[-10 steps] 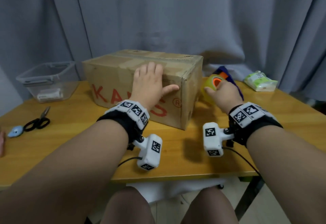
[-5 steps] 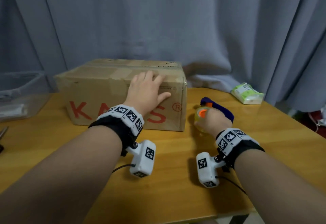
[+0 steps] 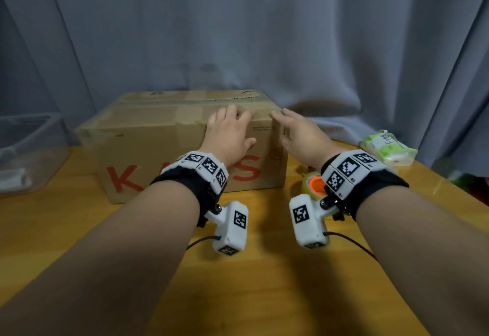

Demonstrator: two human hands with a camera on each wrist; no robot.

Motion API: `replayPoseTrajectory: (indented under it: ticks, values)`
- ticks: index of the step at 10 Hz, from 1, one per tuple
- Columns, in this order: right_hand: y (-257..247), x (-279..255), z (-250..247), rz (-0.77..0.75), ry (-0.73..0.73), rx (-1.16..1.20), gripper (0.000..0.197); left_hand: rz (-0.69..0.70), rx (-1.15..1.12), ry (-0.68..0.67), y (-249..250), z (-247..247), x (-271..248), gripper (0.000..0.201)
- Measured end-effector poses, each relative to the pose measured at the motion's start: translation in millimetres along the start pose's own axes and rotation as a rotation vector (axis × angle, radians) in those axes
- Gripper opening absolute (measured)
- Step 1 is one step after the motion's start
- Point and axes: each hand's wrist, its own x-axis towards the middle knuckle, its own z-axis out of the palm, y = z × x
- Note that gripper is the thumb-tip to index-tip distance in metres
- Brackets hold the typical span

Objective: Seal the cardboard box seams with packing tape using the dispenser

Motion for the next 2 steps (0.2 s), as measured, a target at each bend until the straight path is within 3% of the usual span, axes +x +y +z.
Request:
replayPoseTrajectory:
  ticks: [1,2]
  values:
    - [-4.4,-1.4,0.4,0.029,-0.044,0.026,0.065,0.068,-0.080,-0.104,-9.2,-12.6,-6.6,0.064]
    - [-19.2,-1.0,-10.7,0.048,-0.057,-0.030,0.062,0.090,-0.148,-0.129,-19.0,-31.6,-13.9,0.056]
